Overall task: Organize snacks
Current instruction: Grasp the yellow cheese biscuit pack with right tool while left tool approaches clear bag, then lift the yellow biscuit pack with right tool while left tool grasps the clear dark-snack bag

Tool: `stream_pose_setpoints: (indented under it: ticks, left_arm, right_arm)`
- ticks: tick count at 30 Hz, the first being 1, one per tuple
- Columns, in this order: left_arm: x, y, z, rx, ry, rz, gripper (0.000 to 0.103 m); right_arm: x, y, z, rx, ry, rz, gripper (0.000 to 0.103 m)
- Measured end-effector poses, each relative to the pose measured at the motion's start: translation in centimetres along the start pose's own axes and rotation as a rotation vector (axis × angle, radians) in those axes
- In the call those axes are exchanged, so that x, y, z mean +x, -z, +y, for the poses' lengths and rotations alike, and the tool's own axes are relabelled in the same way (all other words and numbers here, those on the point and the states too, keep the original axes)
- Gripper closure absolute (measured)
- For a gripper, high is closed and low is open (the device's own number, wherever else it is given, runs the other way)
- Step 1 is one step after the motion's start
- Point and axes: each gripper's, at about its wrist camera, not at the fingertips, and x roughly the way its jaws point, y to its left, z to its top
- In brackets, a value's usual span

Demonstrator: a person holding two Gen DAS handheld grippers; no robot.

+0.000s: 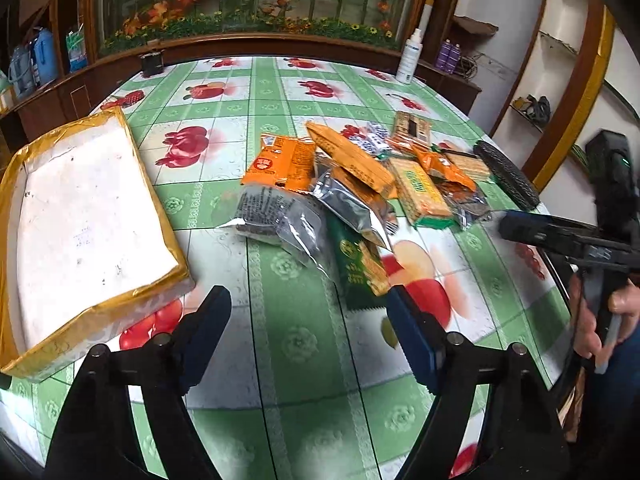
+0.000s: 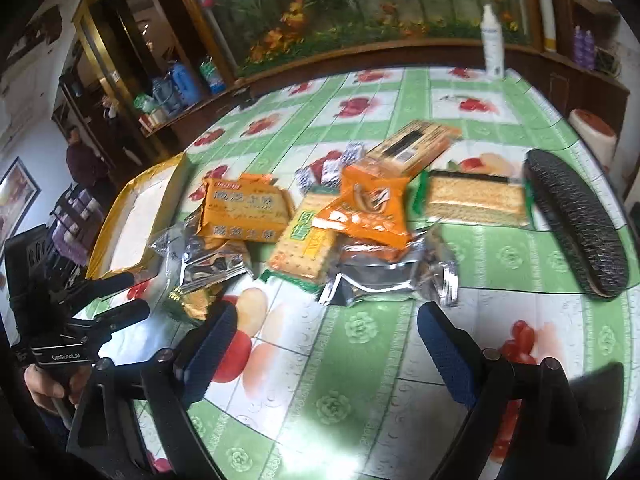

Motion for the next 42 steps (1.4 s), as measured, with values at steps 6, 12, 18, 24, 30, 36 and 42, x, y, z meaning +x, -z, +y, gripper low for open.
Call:
stream_pose_setpoints:
  ticks: [6, 12, 18, 24, 30, 36, 42]
  left_arm:
    - [-1.4, 0.9, 1.3, -0.033, -0.008, 0.016, 0.023]
    - [-1.2, 1.1, 1.9, -0.079, 0.007, -0.01, 0.023]
    - [-0.9, 1.1, 2.2, -0.1, 0.01, -0.003, 0.023]
    - [-0.3, 1.0, 2.0, -0.099, 0.04, 0.019, 0.023]
    - [-0.2, 0.5, 1.8, -0.108, 0.06, 0.014, 0.023]
    - [0.1, -0.5, 1.6, -0.109, 0.036, 0.009, 0.023]
    - [0.3, -1.7, 0.5, -0.107, 0.043, 0.005, 0.023]
  right_arm:
    - [2.7, 0.7, 3.9, -0.076, -0.139, 0.099, 0.043]
    - [4.0, -2.4, 7.5, -0.139, -0.105, 0.039, 0.04]
    - [6.2, -7.1, 8.0, -0.127, -0.031, -0.016, 0.021]
    - [10.1, -9.1, 6.5, -0.092, -0.079, 0.075, 0.017]
    - [12.1, -8.5, 5.9, -0.069, -0.1, 0.115, 0.013]
    - [12.2, -7.7, 6.4, -0.104, -0.11, 0.105, 0.032]
    - [10.8, -7.7, 5.4, -0.055, -0.188, 0.099, 0.035]
